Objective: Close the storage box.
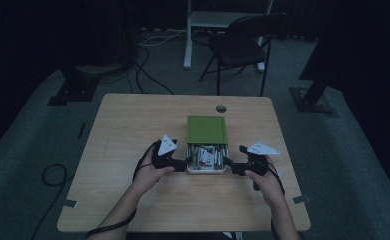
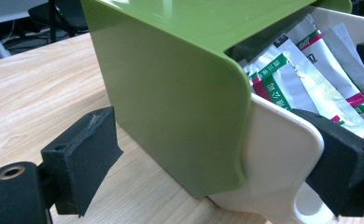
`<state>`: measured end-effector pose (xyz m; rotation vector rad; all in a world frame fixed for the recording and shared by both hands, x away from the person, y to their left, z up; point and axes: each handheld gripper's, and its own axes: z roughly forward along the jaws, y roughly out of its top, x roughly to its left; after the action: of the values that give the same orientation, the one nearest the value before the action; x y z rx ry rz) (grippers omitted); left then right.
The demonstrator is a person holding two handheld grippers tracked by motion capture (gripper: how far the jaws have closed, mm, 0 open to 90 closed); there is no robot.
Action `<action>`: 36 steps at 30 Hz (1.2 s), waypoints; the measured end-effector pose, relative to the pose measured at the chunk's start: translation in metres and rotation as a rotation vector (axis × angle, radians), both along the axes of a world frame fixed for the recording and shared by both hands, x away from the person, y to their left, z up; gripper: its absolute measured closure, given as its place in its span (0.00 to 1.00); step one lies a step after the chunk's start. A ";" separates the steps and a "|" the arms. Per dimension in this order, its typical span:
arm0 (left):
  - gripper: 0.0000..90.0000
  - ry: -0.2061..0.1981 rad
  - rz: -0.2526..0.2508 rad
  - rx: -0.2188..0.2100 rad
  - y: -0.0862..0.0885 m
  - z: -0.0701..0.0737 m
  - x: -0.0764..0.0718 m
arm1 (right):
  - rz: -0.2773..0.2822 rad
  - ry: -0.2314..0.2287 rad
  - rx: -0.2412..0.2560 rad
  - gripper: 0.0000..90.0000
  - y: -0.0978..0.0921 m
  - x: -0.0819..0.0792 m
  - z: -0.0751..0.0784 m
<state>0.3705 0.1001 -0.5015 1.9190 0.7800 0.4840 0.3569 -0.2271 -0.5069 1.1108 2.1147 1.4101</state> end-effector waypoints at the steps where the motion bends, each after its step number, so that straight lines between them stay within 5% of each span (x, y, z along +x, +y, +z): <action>1: 0.12 0.001 0.000 -0.001 0.000 0.000 0.001 | 0.000 0.001 -0.006 0.15 0.000 0.001 0.000; 36: 0.12 -0.013 0.022 0.015 -0.001 0.000 0.021 | -0.058 -0.014 0.001 0.15 0.004 0.018 -0.001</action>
<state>0.3911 0.0993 -0.5014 1.9211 0.7917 0.5166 0.3746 -0.2229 -0.5084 1.1498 2.0560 1.3884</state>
